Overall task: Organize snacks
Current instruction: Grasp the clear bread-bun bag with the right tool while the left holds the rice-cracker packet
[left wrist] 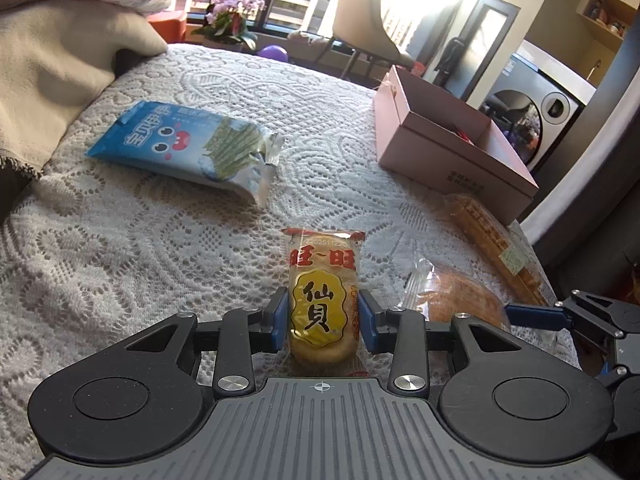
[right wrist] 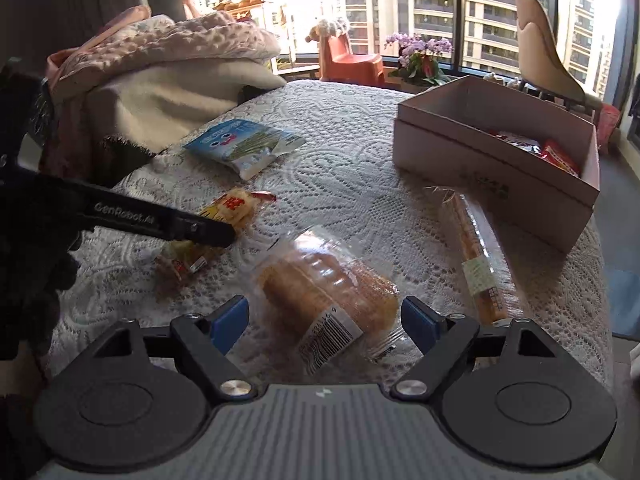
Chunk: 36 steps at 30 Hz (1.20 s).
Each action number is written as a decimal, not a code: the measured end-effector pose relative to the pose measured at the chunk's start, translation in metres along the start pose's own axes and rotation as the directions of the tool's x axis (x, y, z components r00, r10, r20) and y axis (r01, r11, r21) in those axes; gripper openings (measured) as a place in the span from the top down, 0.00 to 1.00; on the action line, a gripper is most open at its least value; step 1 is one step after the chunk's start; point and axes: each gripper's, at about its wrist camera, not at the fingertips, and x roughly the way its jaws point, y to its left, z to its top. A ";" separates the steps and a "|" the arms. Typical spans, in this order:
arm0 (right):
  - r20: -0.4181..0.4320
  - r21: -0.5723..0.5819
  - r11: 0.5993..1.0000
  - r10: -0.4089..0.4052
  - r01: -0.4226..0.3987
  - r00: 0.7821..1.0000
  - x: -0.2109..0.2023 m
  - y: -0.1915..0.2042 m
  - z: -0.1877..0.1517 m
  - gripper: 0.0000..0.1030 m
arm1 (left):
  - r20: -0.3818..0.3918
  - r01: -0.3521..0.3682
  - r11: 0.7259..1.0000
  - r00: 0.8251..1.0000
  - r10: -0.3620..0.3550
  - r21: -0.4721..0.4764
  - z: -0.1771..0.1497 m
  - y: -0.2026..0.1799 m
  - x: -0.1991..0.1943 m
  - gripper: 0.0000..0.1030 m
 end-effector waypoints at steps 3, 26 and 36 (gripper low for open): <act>-0.019 -0.036 0.999 -0.025 0.024 1.000 0.002 0.003 -0.005 0.19 | -0.004 0.008 1.000 1.000 -0.008 0.005 -0.003 -0.001 -0.001 0.61; -0.018 0.040 0.993 -0.111 0.112 0.994 0.011 -0.022 0.018 0.20 | 0.055 -0.105 0.993 0.993 0.102 0.054 -0.017 -0.010 -0.010 0.61; 0.094 0.085 0.993 -0.092 0.084 0.991 -0.003 -0.037 0.040 0.20 | 0.063 -0.135 0.986 0.990 0.129 0.097 -0.021 -0.018 -0.007 0.60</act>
